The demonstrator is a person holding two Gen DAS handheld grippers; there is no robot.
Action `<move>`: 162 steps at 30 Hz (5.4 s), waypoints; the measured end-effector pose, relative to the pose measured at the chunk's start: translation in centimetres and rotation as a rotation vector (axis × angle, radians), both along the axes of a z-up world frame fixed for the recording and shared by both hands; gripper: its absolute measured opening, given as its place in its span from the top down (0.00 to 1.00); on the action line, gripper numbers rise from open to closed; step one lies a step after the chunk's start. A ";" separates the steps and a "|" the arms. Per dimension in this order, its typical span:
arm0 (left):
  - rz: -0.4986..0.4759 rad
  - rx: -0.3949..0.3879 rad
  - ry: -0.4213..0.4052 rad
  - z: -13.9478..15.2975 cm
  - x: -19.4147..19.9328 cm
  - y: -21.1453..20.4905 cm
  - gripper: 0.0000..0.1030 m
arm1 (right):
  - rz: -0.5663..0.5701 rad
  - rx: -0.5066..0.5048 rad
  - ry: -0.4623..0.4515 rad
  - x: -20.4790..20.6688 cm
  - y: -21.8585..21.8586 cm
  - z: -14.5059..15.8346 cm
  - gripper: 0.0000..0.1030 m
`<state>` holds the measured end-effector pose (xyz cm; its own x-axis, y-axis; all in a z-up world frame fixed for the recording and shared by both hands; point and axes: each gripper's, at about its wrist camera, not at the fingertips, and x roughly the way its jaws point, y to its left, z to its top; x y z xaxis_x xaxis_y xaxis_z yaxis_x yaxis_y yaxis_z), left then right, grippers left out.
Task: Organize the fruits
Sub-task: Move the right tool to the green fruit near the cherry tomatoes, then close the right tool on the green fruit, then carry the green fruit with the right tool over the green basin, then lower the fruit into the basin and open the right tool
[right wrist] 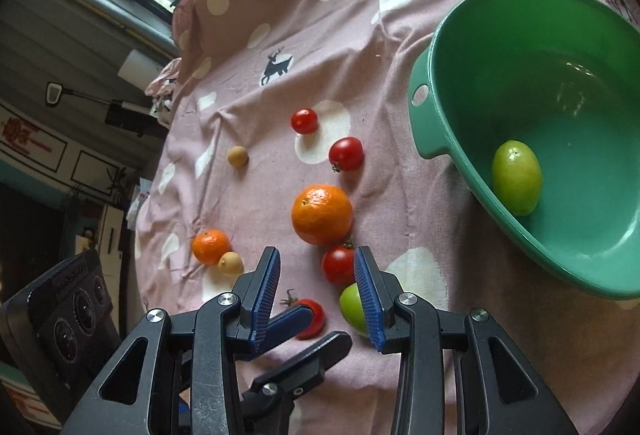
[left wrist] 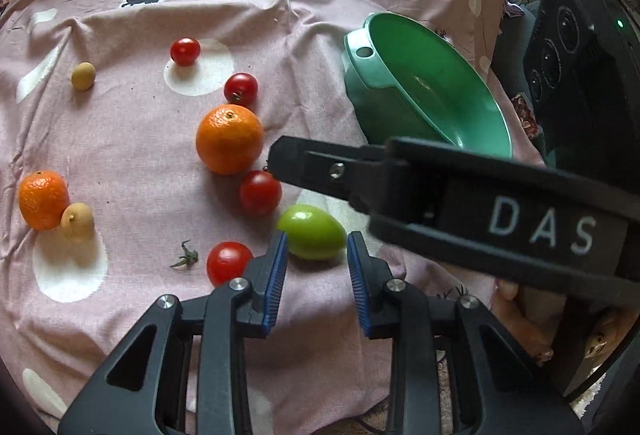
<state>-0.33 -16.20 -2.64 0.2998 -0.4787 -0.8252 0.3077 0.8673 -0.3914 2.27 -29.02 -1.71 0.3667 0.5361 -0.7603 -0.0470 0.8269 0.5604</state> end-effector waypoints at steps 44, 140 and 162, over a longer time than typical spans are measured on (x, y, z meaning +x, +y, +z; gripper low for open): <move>0.052 -0.050 0.041 -1.3 0.0 -0.4 0.56 | 0.042 -0.044 0.108 -0.7 -0.3 -3.0 0.61; -0.241 -0.139 -0.269 5.9 5.1 -15.5 0.64 | -0.382 -0.022 -0.114 0.8 -16.9 4.0 0.61; -0.238 -0.193 -0.162 3.6 6.3 -15.2 0.64 | -0.382 -0.098 -0.034 1.7 -16.5 2.4 0.61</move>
